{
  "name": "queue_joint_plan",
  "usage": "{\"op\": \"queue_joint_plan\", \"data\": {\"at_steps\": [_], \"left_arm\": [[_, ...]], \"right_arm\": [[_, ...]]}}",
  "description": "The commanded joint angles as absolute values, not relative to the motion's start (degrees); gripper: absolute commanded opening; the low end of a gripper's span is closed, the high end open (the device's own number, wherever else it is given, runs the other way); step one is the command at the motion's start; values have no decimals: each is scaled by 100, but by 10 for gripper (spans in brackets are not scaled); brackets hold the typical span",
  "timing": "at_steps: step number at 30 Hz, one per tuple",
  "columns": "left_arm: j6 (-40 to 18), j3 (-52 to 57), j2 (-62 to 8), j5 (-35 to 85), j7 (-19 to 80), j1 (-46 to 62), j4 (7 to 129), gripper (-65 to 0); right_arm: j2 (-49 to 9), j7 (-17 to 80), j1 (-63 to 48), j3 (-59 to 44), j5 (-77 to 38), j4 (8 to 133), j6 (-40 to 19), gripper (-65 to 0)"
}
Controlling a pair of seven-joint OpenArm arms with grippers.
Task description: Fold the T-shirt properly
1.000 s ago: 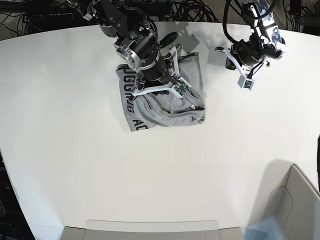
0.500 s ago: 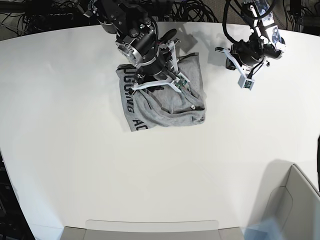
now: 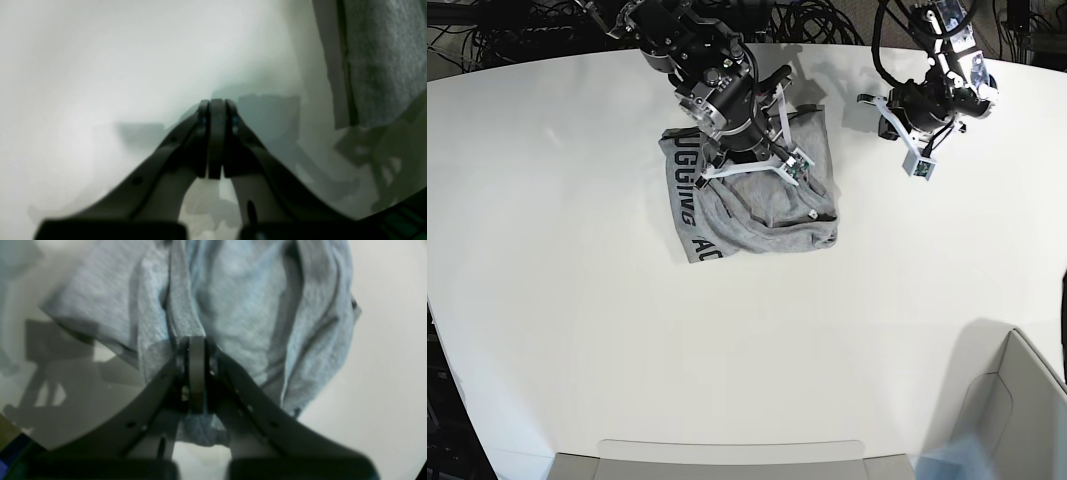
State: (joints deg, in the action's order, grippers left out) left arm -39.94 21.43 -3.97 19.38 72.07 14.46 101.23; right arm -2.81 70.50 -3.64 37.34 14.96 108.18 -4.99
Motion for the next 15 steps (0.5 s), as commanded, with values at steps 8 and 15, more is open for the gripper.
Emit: {"op": "queue_joint_plan", "data": {"at_steps": [8,15], "left_arm": [[-4000,2123,-391,1807,7398,1508,10132,-640],[-4000,2123,-382,1807,7398,1516,10132,-640]], "right_arm": [[-163,6985,-277,4426,1534,11134,-769,-650],[127,6985,22,4998,1552,10941,-778,-650]]}}
